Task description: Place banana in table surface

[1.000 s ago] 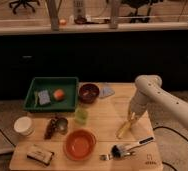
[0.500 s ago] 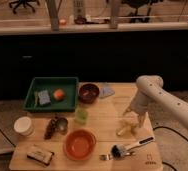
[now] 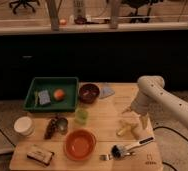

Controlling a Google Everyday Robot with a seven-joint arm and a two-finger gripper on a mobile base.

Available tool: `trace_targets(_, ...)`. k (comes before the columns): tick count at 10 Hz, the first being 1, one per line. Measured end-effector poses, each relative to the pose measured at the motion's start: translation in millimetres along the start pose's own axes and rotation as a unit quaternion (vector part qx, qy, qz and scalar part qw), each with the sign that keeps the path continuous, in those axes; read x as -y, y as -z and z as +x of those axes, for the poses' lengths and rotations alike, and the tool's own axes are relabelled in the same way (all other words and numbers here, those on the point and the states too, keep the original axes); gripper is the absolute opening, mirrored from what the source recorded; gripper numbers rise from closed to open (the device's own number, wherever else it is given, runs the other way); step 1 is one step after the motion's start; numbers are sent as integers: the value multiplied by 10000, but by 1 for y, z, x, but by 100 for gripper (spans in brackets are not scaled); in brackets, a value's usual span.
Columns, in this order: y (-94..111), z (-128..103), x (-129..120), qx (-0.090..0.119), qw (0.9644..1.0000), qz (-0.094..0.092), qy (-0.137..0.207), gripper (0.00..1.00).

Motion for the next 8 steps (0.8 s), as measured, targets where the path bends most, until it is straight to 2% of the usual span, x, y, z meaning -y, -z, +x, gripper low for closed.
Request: trace_targets(8,2,1,-5,-12,10000,-15,4,80)
